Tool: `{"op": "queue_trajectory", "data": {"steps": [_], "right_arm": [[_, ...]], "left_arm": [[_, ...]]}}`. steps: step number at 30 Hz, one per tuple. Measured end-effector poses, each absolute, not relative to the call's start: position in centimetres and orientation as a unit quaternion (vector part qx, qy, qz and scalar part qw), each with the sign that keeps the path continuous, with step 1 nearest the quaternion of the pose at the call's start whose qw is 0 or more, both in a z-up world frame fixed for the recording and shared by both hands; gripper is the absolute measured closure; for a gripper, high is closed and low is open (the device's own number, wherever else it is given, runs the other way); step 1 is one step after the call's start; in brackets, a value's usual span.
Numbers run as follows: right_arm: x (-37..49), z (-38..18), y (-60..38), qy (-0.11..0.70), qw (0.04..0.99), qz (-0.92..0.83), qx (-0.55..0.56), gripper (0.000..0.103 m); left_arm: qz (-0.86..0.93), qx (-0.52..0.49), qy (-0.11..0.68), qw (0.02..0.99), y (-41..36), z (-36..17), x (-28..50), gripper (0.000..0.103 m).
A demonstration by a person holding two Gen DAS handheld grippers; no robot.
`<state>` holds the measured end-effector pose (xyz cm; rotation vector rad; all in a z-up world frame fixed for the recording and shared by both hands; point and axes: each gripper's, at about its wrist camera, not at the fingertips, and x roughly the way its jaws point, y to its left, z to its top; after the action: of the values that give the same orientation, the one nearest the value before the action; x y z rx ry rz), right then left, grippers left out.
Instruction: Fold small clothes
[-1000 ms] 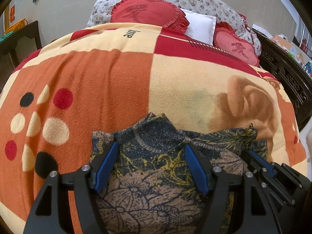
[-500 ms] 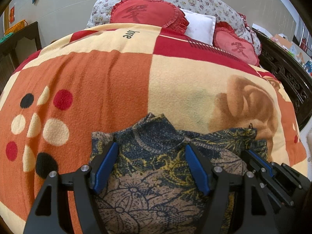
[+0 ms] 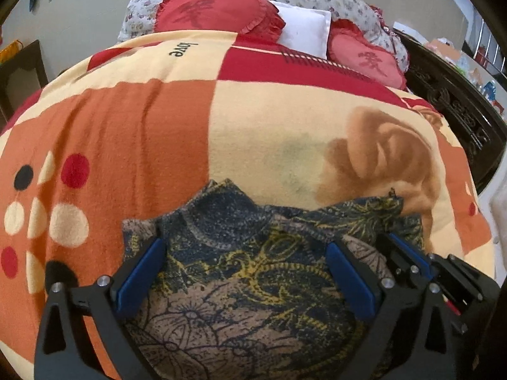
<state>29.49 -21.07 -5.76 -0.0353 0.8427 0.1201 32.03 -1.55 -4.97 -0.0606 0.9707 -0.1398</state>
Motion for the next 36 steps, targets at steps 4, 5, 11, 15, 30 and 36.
{"op": "queue_trajectory", "data": {"steps": [4, 5, 11, 15, 30, 36], "right_arm": [[29.5, -5.8, -21.1, 0.409, 0.911, 0.058, -0.018, 0.101], [29.5, -5.8, -21.1, 0.408, 0.911, 0.058, -0.018, 0.101], [29.5, -5.8, -21.0, 0.409, 0.911, 0.056, -0.021, 0.101], [29.6, -5.7, -21.1, 0.411, 0.909, 0.058, -0.019, 0.1], [13.3, 0.3, -24.4, 0.38, 0.9, 0.21, -0.026, 0.097], [9.2, -6.3, -24.8, 0.465, 0.861, 0.202, -0.026, 0.097]], "left_arm": [[-0.069, -0.034, 0.467, 0.881, -1.4, -4.9, 32.2, 0.0], [-0.07, -0.04, 0.464, 0.882, -1.3, -5.0, 32.3, 0.0], [-0.075, -0.02, 0.48, 0.874, -1.8, -5.0, 32.5, 0.0], [-0.068, -0.036, 0.46, 0.885, -0.4, -1.9, 31.6, 0.002], [-0.145, -0.006, 0.431, 0.891, 0.8, 0.4, 11.9, 0.0], [-0.107, 0.0, 0.491, 0.865, -1.0, -4.9, 8.6, 0.0]]}}
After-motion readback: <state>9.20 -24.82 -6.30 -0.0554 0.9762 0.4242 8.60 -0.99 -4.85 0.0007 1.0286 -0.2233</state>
